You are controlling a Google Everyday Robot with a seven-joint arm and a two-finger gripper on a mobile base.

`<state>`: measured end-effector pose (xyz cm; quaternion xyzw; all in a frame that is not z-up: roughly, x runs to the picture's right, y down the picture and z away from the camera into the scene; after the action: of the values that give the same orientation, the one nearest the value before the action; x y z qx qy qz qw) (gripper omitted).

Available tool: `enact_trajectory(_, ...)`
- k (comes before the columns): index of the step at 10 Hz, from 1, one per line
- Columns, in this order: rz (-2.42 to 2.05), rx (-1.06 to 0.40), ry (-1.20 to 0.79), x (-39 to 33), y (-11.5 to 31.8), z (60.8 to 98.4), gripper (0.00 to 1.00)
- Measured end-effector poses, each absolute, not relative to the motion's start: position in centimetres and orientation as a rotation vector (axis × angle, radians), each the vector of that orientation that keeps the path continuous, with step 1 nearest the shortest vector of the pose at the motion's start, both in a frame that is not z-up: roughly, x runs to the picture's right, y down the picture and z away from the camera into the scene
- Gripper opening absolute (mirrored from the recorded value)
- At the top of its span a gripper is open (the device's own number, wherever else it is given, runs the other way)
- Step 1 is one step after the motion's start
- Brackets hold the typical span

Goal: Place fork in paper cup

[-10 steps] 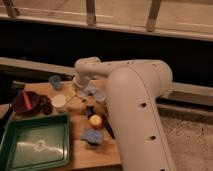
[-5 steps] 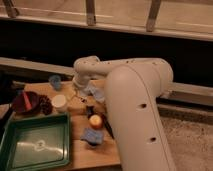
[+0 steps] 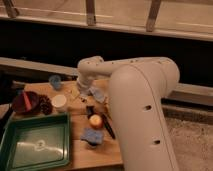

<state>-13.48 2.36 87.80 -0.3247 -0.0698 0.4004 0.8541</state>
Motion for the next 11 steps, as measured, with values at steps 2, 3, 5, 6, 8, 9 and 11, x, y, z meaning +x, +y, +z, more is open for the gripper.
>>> enact_trajectory(2,0.848,-0.701,-0.161,-14.0,3.6,89.3,0.80)
enact_trajectory(3,0.833,-0.709,-0.167,-15.2,4.2,90.0,0.80)
enact_trajectory(5,0.815,-0.712,-0.174,-15.8,4.3,90.4,0.80)
enact_trajectory(6,0.800,-0.716,-0.180,-16.5,4.2,90.5,0.80)
enact_trajectory(8,0.774,-0.734,-0.188,-17.9,4.6,91.0,0.80)
enact_trajectory(9,0.766,-0.743,-0.195,-18.4,4.8,91.4,0.80)
enact_trajectory(11,0.751,-0.752,-0.204,-19.4,5.1,92.2,0.80)
